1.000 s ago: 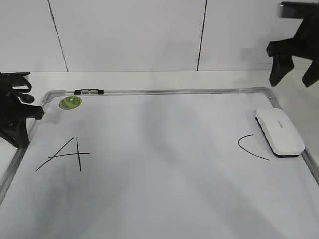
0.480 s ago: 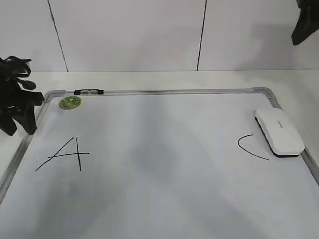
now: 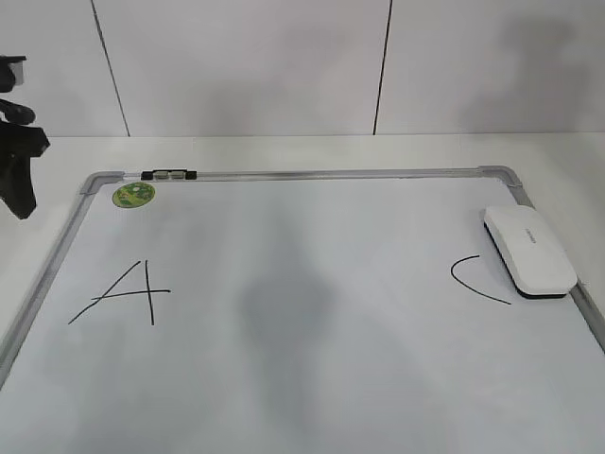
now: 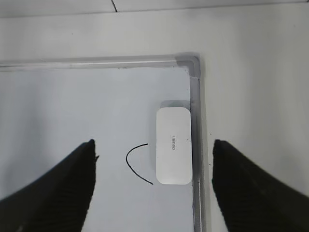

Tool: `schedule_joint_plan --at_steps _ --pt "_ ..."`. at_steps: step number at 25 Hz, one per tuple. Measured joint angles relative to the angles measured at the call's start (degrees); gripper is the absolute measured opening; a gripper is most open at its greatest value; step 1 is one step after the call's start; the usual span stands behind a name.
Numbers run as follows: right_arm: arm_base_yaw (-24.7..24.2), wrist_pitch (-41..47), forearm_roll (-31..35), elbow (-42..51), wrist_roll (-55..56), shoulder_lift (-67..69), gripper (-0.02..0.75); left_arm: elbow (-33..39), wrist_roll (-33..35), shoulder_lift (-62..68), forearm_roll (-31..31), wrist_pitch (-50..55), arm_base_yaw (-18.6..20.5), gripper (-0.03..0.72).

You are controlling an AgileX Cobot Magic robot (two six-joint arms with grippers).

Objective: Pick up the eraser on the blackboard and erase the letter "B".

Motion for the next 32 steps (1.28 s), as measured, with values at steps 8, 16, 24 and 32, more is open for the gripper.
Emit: schedule_joint_plan --at_steps 8,16,24,32 --pt "0.0 0.1 3.3 5.4 0.0 -12.1 0.591 0.0 0.0 -11.4 0.3 0.4 0.0 0.360" --pt "0.0 0.5 3.4 22.7 0.1 -29.8 0.590 7.9 0.0 -30.8 0.4 1.4 0.0 0.360" --pt "0.0 0.7 3.4 34.8 0.1 -44.6 0.590 19.9 0.0 -50.7 1.9 2.1 0.0 0.354" --pt "0.0 1.0 3.7 38.5 0.1 -48.8 0.589 30.8 0.0 -71.7 2.4 2.8 0.0 0.349"
